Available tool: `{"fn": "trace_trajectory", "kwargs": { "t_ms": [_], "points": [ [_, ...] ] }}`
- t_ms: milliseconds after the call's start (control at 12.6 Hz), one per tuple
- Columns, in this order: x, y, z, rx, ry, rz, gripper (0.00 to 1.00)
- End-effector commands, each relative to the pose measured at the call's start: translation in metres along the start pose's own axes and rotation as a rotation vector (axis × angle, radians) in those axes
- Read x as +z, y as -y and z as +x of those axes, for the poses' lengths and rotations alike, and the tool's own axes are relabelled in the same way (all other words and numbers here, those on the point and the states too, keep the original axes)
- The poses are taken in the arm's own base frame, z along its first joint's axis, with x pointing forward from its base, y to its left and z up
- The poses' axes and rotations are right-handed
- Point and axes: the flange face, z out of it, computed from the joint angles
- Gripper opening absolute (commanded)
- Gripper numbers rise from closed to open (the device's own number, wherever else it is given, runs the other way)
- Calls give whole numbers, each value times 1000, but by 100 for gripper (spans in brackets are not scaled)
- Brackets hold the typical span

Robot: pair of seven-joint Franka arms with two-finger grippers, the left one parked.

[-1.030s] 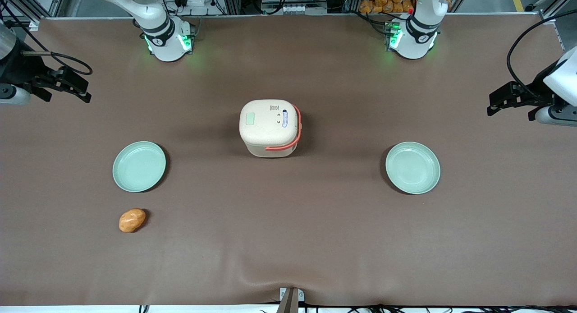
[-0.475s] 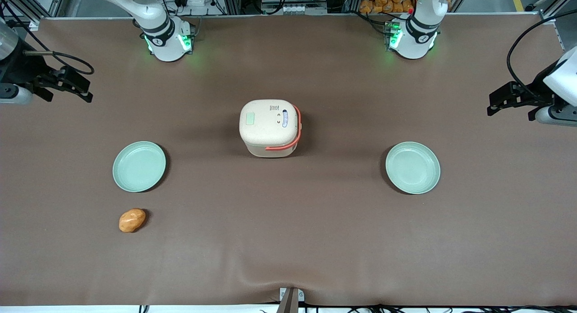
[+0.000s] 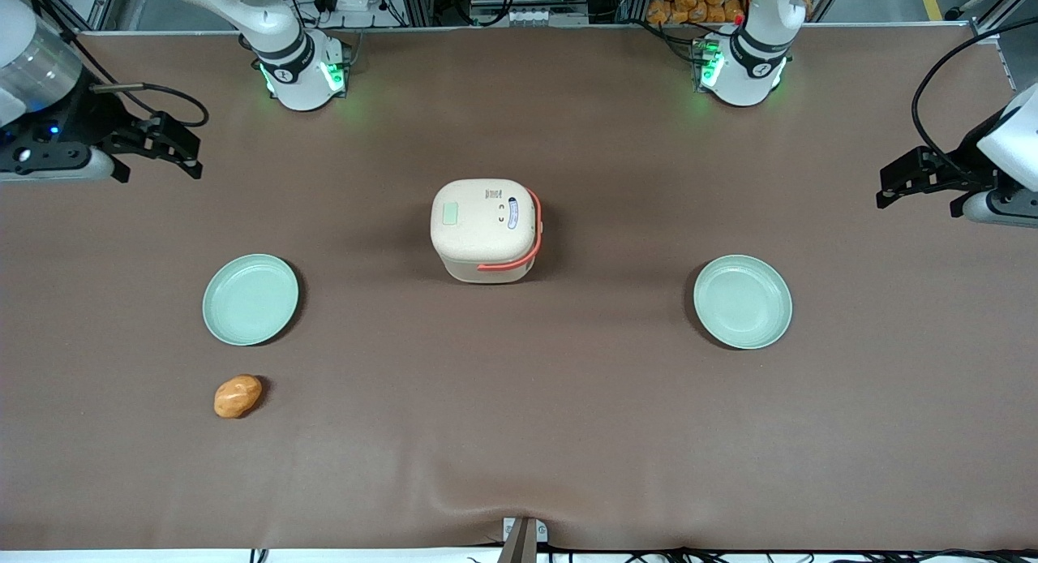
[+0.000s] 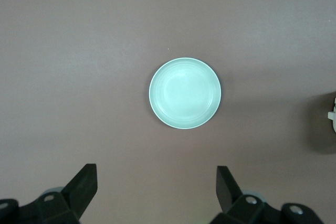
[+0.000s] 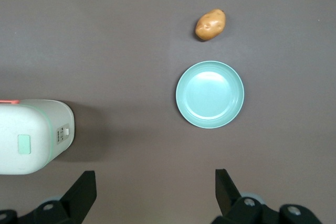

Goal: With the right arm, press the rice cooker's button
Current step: 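Move the right gripper over the white rice cooker's lid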

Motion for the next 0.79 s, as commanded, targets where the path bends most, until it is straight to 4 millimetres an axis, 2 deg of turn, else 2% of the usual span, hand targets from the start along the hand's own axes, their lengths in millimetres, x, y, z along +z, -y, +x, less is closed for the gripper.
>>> {"fn": "trace_trajectory", "kwargs": {
  "t_ms": [0,79,238,554,634,713],
  "points": [
    [3,24,2,13,3,5,100],
    [7,39,3,29,3,5,100],
    [20,76,3,25,17,1,85],
    [59,177,-2,124,23,-7,64],
    [71,193,1,158,17,-4,59],
    [81,212,1,172,11,-2,47]
  ]
}}
